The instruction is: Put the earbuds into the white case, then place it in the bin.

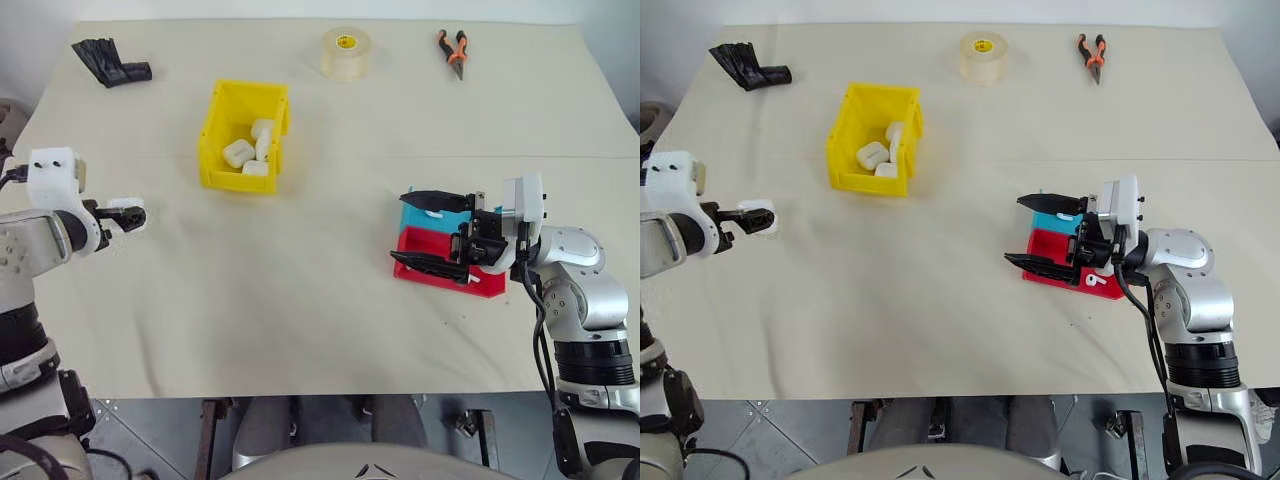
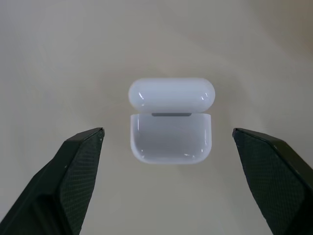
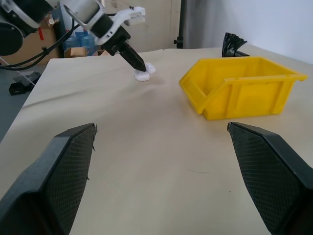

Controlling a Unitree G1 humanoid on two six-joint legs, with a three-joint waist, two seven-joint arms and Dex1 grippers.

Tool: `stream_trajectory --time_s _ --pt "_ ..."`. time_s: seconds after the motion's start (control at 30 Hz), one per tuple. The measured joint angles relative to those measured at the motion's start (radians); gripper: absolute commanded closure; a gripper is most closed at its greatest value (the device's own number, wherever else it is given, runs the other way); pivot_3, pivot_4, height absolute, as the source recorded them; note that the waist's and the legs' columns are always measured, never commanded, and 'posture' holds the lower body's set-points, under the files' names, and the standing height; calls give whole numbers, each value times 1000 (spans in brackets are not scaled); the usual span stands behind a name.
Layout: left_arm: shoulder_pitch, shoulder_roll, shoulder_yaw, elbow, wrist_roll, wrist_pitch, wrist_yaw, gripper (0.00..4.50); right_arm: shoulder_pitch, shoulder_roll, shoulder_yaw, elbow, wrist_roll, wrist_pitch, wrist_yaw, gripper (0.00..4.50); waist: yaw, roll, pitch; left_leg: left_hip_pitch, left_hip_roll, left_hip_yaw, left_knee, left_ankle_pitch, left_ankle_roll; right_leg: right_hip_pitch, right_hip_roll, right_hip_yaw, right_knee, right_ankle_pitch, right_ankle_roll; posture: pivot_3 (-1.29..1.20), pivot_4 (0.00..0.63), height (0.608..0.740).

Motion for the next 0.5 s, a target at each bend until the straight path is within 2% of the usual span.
stream_trajectory --time_s 0.5 --pt "-18 -72 -33 82 114 -54 -39 36 52 29 -2 -60 7 9 -61 0 7 -1 0 0 0 1 2 0 0 0 0 1 0 0 0 0 150 740"
